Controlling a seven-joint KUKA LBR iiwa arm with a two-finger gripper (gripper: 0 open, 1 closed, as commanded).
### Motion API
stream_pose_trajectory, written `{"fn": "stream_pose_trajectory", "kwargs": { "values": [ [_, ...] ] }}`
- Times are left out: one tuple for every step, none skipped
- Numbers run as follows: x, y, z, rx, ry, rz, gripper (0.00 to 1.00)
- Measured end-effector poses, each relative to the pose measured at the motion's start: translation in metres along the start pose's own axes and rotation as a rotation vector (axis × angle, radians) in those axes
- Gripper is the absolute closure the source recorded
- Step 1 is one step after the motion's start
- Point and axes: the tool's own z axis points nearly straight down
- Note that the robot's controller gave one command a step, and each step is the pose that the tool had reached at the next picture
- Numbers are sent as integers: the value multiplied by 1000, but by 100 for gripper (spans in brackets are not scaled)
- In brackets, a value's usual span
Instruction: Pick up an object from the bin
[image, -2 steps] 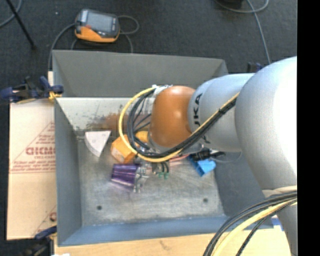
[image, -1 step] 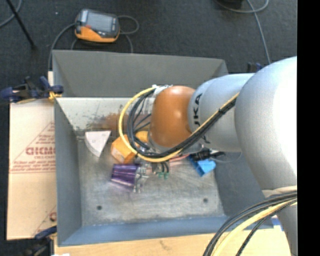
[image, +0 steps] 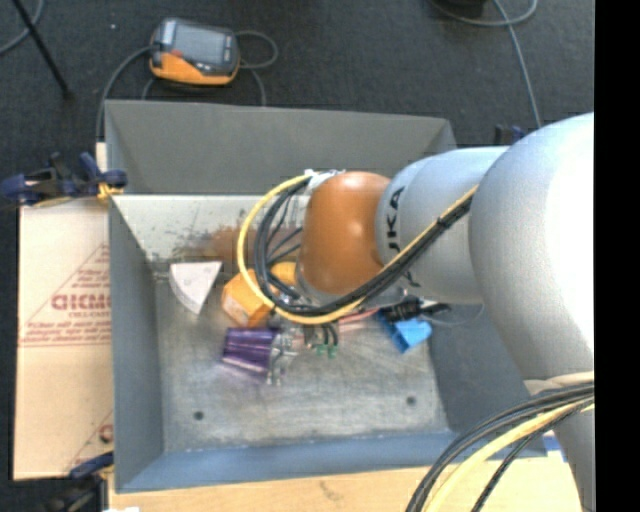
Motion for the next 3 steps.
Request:
{"fn": "stream_pose_trajectory", "kwargs": {
  "values": [
    [0,0,0,0,0,1,100],
    [0,0,0,0,0,1,100],
    [0,0,0,0,0,2,100]
  ]
}}
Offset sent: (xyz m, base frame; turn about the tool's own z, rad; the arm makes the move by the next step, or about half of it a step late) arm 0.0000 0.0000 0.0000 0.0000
